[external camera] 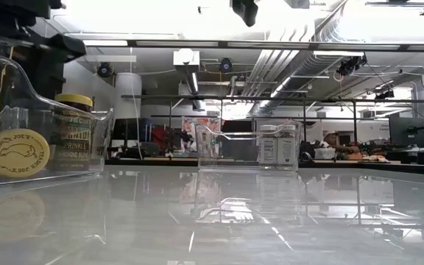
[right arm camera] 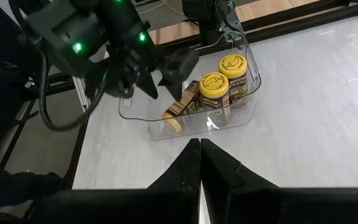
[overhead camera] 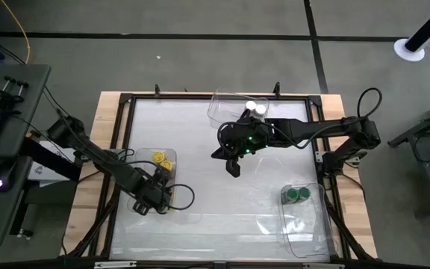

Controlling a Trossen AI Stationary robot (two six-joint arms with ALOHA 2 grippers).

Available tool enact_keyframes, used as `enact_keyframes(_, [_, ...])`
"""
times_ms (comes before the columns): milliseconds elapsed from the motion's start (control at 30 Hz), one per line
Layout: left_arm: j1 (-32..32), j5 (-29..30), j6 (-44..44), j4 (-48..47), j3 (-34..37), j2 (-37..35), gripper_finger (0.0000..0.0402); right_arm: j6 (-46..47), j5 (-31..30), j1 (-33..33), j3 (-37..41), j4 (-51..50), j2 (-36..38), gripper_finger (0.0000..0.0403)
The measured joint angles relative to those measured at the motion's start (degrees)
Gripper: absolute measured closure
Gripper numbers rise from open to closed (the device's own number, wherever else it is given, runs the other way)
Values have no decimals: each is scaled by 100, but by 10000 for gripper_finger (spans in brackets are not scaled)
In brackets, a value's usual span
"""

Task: Sort spices by type
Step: Put the yellow seasoning bottle into the left transparent bin

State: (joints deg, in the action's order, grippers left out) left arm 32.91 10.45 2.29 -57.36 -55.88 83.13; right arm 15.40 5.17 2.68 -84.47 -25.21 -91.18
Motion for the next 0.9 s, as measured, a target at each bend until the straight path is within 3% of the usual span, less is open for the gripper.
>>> enact_keyframes(433, [-266,-226,-428,435,-35,959,124,17,-2,0,0,0,0,402])
enact_keyframes(900, [-369,-388,-758,727,-22,1042,124,20,-2,-2,0,0,0,402])
